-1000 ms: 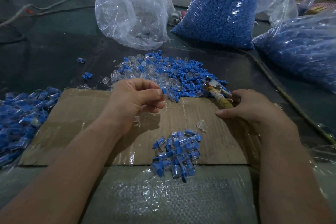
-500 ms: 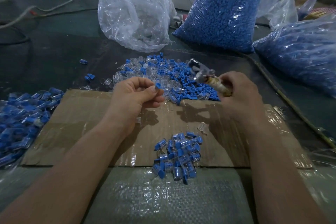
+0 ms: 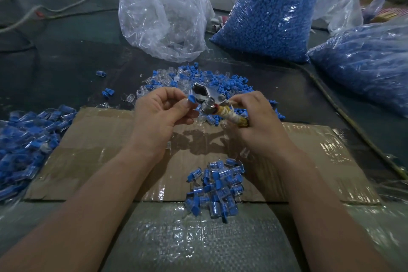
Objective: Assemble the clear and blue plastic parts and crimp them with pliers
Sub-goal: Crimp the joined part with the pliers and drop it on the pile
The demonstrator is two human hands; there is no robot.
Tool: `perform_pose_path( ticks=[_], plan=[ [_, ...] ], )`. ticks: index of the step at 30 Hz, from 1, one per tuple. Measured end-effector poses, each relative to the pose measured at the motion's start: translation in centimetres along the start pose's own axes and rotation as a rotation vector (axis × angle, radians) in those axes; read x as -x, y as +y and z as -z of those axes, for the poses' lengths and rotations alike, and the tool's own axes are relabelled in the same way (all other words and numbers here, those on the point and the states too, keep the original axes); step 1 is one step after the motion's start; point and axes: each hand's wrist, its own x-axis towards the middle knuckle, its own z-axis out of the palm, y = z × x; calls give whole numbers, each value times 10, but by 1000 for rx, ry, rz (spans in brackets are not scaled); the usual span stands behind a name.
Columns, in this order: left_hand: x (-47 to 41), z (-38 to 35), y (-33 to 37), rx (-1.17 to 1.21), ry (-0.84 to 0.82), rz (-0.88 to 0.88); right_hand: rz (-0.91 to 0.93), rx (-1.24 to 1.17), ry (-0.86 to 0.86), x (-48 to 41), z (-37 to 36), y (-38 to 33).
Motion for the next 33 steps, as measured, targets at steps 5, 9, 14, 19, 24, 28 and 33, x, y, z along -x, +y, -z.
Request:
perform_pose_path(
  ticks=[5,9,14,19,24,28,33],
  plan=[
    [0,-1,0,-31,7,-18,-11,-12,-22,1,-1,1],
    [0,0,-2,-96,25,-47,-25,-23,-58,0,-3,0],
    [-1,-1,-2,-144,39,-86,-35,-18,-83,0,-5,1],
    [-1,-1,-3,-228,55,-107,-42,-22,-97,0,-6,1],
    [-1,-1,-2,-245,55,-113,-54,-21,-128,1,-6,0],
    [0,-2,-2,-259,59,-131,-58,-22,-135,2,-6,-2],
    [1,-2,-1,-242,50,-139,-47,-7,-135,2,-5,-2]
  ],
)
